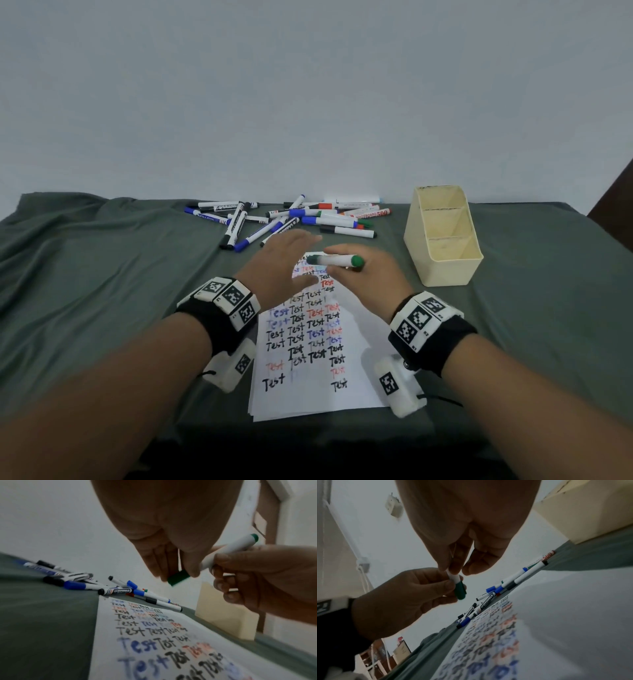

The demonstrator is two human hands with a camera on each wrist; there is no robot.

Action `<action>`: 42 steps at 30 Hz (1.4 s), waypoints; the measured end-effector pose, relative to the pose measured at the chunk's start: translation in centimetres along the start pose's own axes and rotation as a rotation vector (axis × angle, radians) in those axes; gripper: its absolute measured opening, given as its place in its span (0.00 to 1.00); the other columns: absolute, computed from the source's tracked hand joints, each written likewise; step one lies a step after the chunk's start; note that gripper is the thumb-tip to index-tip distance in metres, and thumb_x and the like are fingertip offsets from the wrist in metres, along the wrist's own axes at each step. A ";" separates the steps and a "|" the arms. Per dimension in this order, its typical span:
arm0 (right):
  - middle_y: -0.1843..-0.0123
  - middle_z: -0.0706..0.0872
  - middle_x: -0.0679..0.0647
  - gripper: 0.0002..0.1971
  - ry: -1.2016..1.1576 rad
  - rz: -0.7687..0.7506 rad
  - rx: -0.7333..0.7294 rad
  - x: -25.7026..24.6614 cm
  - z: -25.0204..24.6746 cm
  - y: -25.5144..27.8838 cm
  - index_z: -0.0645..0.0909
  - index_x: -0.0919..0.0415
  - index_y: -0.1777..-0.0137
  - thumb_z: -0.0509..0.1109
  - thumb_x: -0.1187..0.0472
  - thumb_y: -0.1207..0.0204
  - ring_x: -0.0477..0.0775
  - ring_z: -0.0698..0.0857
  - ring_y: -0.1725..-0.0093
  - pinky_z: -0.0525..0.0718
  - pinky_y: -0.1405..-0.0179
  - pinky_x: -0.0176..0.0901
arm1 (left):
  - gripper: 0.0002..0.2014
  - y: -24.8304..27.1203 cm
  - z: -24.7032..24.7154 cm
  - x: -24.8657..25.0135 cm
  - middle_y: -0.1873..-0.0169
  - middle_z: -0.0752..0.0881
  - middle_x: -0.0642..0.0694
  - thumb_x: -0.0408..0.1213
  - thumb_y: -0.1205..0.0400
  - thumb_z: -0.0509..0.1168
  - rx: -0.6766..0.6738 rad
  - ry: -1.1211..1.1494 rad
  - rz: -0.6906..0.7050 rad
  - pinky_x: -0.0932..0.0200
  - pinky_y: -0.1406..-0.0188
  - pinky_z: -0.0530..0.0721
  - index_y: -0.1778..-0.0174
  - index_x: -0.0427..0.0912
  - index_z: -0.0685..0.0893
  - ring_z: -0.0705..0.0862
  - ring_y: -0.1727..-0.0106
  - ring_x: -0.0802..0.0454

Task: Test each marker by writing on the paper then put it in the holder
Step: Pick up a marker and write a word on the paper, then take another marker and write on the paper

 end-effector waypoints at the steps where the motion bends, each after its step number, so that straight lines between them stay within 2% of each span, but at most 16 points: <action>1: 0.48 0.91 0.39 0.13 -0.046 0.007 -0.013 -0.5 0.5 -0.1 0.89 0.46 0.37 0.78 0.59 0.21 0.37 0.88 0.51 0.83 0.49 0.29 | 0.25 0.0 -0.9 0.2 0.31 0.82 0.49 0.45 0.18 0.73 0.039 0.035 0.002 0.56 0.24 0.70 0.25 0.47 0.79 0.77 0.29 0.51; 3: 0.52 0.90 0.42 0.13 -0.061 0.041 0.001 -1.0 1.2 -0.4 0.86 0.47 0.37 0.78 0.57 0.21 0.40 0.87 0.58 0.85 0.57 0.36 | 0.12 0.4 -1.7 -0.3 0.51 0.89 0.53 0.42 0.18 0.72 0.026 0.130 -0.079 0.56 0.44 0.81 0.39 0.47 0.88 0.85 0.48 0.56; 6: 0.49 0.89 0.44 0.24 -0.017 0.100 0.021 -1.1 1.9 -1.3 0.76 0.49 0.26 0.77 0.54 0.20 0.43 0.87 0.58 0.86 0.62 0.41 | 0.08 1.7 -2.5 -2.5 0.60 0.89 0.56 0.43 0.17 0.72 0.012 0.168 -0.228 0.68 0.58 0.80 0.45 0.47 0.90 0.85 0.60 0.62; 8: 0.38 0.86 0.44 0.35 0.102 0.139 -0.048 -0.5 2.5 -1.6 0.66 0.48 0.16 0.77 0.49 0.21 0.45 0.87 0.53 0.83 0.65 0.35 | 0.09 3.0 -3.0 -4.6 0.59 0.91 0.52 0.44 0.17 0.71 0.009 0.092 -0.312 0.62 0.54 0.83 0.45 0.46 0.90 0.87 0.58 0.56; 9: 0.30 0.83 0.47 0.39 0.189 0.151 -0.110 -0.1 2.9 -1.7 0.63 0.49 0.14 0.77 0.48 0.21 0.47 0.87 0.47 0.83 0.61 0.35 | 0.09 3.6 -3.3 -5.8 0.57 0.91 0.50 0.44 0.17 0.71 0.007 0.053 -0.358 0.57 0.51 0.84 0.45 0.45 0.90 0.87 0.55 0.52; 12: 0.15 0.69 0.55 0.41 0.534 0.143 -0.333 1.7 3.8 -1.9 0.62 0.52 0.12 0.76 0.44 0.21 0.56 0.73 0.20 0.76 0.25 0.50 | 0.10 5.7 -4.2 -9.9 0.55 0.90 0.45 0.42 0.17 0.69 -0.026 -0.094 -0.514 0.56 0.54 0.81 0.48 0.41 0.90 0.88 0.51 0.44; 14: 0.12 0.63 0.57 0.42 0.731 0.136 -0.473 2.9 4.1 -1.9 0.61 0.50 0.12 0.75 0.40 0.21 0.60 0.66 0.15 0.69 0.17 0.56 | 0.11 7.4 -4.5 -12.5 0.50 0.90 0.41 0.42 0.18 0.68 -0.112 -0.242 -0.610 0.55 0.51 0.81 0.46 0.40 0.90 0.87 0.47 0.40; 19: 0.08 0.51 0.56 0.45 0.914 0.179 -0.583 5.7 2.8 -2.6 0.54 0.46 0.10 0.68 0.30 0.21 0.61 0.51 0.10 0.56 0.12 0.60 | 0.22 10.5 -4.5 -15.7 0.41 0.87 0.41 0.41 0.25 0.73 -0.296 -0.305 -0.681 0.59 0.50 0.77 0.34 0.44 0.83 0.85 0.41 0.43; 20: 0.08 0.50 0.56 0.46 0.925 0.194 -0.583 6.3 2.6 -2.8 0.54 0.46 0.09 0.66 0.29 0.21 0.62 0.51 0.10 0.56 0.12 0.60 | 0.28 10.9 -4.4 -16.0 0.41 0.86 0.41 0.39 0.26 0.74 -0.327 -0.273 -0.683 0.60 0.52 0.78 0.28 0.45 0.78 0.87 0.44 0.45; 23: 0.08 0.49 0.56 0.46 0.940 0.234 -0.573 7.8 2.1 -2.9 0.53 0.45 0.09 0.64 0.27 0.21 0.63 0.50 0.10 0.57 0.12 0.62 | 0.37 11.8 -3.8 -16.5 0.51 0.85 0.45 0.33 0.26 0.71 -0.428 -0.116 -0.726 0.54 0.67 0.91 0.19 0.50 0.69 0.91 0.70 0.51; 27: 0.07 0.46 0.55 0.46 0.950 0.242 -0.560 9.1 2.0 -2.6 0.50 0.43 0.09 0.60 0.25 0.21 0.64 0.46 0.09 0.53 0.12 0.62 | 0.35 12.2 -3.9 -17.3 0.62 0.86 0.43 0.31 0.24 0.69 -0.476 -0.070 -0.793 0.51 0.77 0.90 0.21 0.55 0.68 0.90 0.75 0.43; 29: 0.07 0.43 0.55 0.46 0.939 0.262 -0.545 9.5 1.8 -2.6 0.48 0.41 0.09 0.59 0.24 0.22 0.65 0.44 0.09 0.52 0.13 0.63 | 0.33 12.2 -4.0 -17.5 0.66 0.86 0.45 0.36 0.24 0.72 -0.472 -0.056 -0.812 0.55 0.80 0.88 0.23 0.57 0.68 0.90 0.75 0.43; 33: 0.07 0.41 0.53 0.47 0.931 0.274 -0.529 9.7 1.4 -2.7 0.46 0.40 0.09 0.58 0.22 0.23 0.64 0.42 0.09 0.51 0.13 0.65 | 0.28 11.3 -4.7 -17.9 0.69 0.83 0.55 0.59 0.22 0.72 -0.405 -0.203 -0.762 0.68 0.84 0.74 0.28 0.56 0.74 0.82 0.84 0.58; 37: 0.07 0.41 0.54 0.47 0.935 0.279 -0.533 9.8 1.0 -2.9 0.46 0.41 0.09 0.57 0.23 0.23 0.64 0.42 0.09 0.52 0.13 0.65 | 0.29 9.9 -5.1 -17.6 0.45 0.86 0.49 0.65 0.22 0.67 -0.409 -0.383 -0.706 0.60 0.63 0.78 0.28 0.56 0.76 0.78 0.69 0.57; 39: 0.07 0.42 0.55 0.46 0.968 0.261 -0.533 9.7 0.8 -3.2 0.47 0.42 0.09 0.57 0.23 0.22 0.64 0.43 0.09 0.53 0.12 0.66 | 0.30 8.7 -5.0 -17.2 0.36 0.84 0.47 0.65 0.21 0.65 -0.410 -0.405 -0.675 0.56 0.50 0.80 0.26 0.54 0.75 0.86 0.52 0.48; 42: 0.07 0.45 0.55 0.45 1.028 0.224 -0.522 9.5 0.4 -3.7 0.47 0.42 0.09 0.56 0.24 0.21 0.63 0.46 0.09 0.55 0.12 0.66 | 0.31 6.0 -4.4 -15.9 0.27 0.80 0.46 0.63 0.19 0.65 -0.383 -0.384 -0.611 0.52 0.34 0.76 0.22 0.52 0.74 0.80 0.29 0.44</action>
Point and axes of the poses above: each hand's wrist, its own y-axis away from the middle knuckle, its own z-axis out of the palm, x = y × z, the point moved 9 cm from there along -y, towards the middle knuckle
